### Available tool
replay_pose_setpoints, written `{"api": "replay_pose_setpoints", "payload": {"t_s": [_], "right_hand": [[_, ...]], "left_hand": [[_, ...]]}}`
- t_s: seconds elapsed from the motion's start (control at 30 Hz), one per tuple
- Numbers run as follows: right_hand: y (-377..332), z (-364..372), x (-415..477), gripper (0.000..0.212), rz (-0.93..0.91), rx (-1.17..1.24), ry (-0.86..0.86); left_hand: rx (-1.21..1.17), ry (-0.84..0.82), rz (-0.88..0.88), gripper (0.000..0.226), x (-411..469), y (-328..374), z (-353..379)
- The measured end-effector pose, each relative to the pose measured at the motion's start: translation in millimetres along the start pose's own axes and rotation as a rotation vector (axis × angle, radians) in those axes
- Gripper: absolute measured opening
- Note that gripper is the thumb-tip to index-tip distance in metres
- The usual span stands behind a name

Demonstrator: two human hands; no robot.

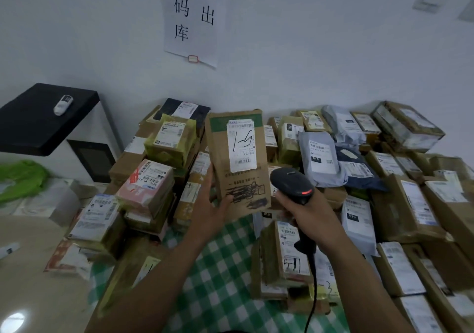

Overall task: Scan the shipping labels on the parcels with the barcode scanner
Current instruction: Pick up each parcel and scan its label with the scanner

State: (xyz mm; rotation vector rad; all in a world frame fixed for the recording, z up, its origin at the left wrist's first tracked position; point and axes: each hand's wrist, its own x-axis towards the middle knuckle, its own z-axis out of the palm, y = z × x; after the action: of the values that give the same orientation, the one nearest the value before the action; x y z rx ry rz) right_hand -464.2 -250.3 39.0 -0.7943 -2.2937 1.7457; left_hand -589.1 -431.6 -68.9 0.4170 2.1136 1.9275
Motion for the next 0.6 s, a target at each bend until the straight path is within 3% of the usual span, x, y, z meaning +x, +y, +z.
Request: {"api": "replay_pose_setpoints", "payload": {"t_s": [0.13, 0.6], "right_hand": [[-10, 15, 1, 0.034, 0.039, 0.007, -0.113], [-18, 22, 8, 0.027, 0.097, -0.024, -0.191]], "left_hand": [[0.025, 0.017, 0.025, 0.091, 15, -8, -2], [0.195, 0.096, 0.051, 0.098, 26, -20, -5]]}}
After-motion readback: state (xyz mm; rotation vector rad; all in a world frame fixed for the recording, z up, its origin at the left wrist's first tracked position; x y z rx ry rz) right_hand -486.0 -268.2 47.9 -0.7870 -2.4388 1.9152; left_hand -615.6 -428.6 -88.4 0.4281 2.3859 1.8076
